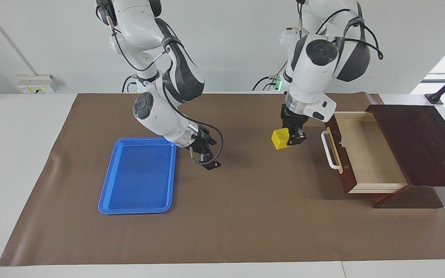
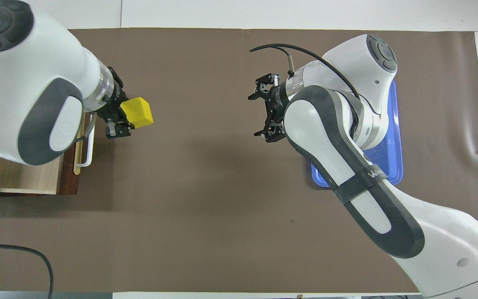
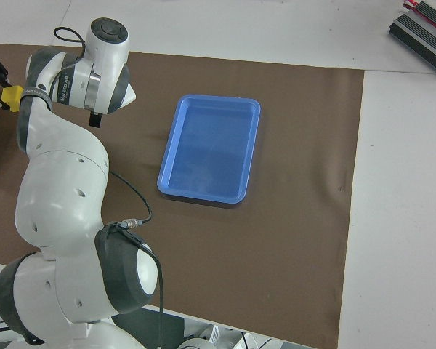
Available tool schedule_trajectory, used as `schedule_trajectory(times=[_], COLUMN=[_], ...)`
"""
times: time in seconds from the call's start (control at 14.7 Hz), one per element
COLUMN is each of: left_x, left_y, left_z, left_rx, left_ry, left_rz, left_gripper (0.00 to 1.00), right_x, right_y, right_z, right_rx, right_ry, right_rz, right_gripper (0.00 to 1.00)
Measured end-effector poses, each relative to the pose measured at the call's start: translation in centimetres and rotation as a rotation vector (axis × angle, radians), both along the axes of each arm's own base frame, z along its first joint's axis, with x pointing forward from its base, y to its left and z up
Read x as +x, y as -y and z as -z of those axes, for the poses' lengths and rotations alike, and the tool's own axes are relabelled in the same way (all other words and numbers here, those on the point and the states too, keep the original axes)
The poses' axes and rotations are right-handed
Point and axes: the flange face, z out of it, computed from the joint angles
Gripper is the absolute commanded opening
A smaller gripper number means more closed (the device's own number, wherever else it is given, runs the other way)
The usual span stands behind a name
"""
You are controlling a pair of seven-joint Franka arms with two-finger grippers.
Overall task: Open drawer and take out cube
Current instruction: 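Lift the cube with the left gripper toward the right gripper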
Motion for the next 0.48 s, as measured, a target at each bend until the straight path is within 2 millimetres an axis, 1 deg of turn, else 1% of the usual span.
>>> schedule_trajectory(times=[0.07, 0.2, 0.34, 0.48], left_x=[-0.3, -0.6, -0.7, -0.9], left_y=[0.9, 1.5, 1.8, 2.1], left_z=[0.9, 1.9, 2.1, 2.1], left_rx=[0.004, 0.008, 0.009, 0.01], left_ry=[0.002, 0.003, 0.006, 0.008], left_rz=[0.003, 0.014, 0.02, 0.027], left_gripper=[0.0, 0.0, 0.0, 0.0], right_x=[0.0, -0.1, -0.1, -0.5], right_y=[0.0, 0.0, -0.1, -0.9], right_z=[0.1, 0.2, 0.3, 0.3], right_rx=[0.0, -0.001, -0.002, 0.0], right_ry=[-0.001, -0.004, -0.005, -0.006], right_rz=[0.0, 0.0, -0.002, -0.015], right_gripper=[1.0, 1.0, 1.0, 1.0])
